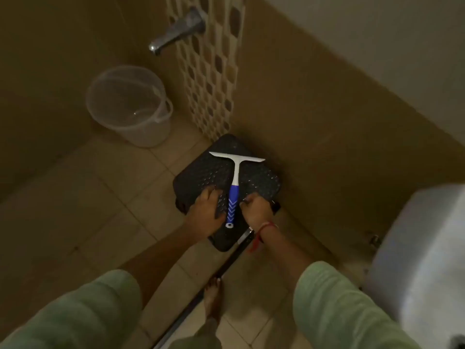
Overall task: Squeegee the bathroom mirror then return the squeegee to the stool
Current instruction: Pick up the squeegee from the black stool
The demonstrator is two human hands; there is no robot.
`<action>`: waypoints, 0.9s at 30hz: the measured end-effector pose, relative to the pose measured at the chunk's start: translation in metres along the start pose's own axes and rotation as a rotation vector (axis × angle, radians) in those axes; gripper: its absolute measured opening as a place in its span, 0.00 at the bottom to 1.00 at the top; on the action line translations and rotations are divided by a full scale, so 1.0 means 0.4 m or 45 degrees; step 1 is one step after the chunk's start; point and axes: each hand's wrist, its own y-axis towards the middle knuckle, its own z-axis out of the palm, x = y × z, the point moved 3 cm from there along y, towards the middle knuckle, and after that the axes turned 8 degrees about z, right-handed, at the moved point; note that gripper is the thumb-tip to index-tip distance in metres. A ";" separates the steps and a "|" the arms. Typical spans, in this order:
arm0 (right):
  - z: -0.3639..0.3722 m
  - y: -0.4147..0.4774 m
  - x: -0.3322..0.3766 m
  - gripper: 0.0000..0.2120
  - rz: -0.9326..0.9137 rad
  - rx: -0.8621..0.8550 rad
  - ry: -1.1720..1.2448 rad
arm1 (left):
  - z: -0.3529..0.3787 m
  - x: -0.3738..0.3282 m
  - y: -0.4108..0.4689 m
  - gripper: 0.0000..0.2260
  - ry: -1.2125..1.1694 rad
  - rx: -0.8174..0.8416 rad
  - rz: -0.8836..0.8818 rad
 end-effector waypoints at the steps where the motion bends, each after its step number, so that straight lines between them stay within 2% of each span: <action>1: 0.013 0.020 0.007 0.11 0.026 -0.024 0.014 | 0.010 0.010 0.004 0.28 -0.005 -0.003 -0.003; 7: 0.111 0.063 0.037 0.26 0.227 -0.093 0.117 | 0.021 0.093 -0.006 0.28 0.024 -0.033 0.055; 12: 0.136 0.072 0.034 0.20 0.310 -0.225 0.170 | -0.018 0.142 0.003 0.27 0.044 -0.155 0.020; 22: -0.025 -0.130 0.066 0.14 -0.014 -0.399 0.248 | -0.127 0.012 -0.106 0.26 -0.023 -0.346 0.134; 27: -0.199 -0.350 0.117 0.11 -0.324 -0.505 0.533 | -0.260 -0.150 -0.184 0.26 -0.070 -0.481 0.217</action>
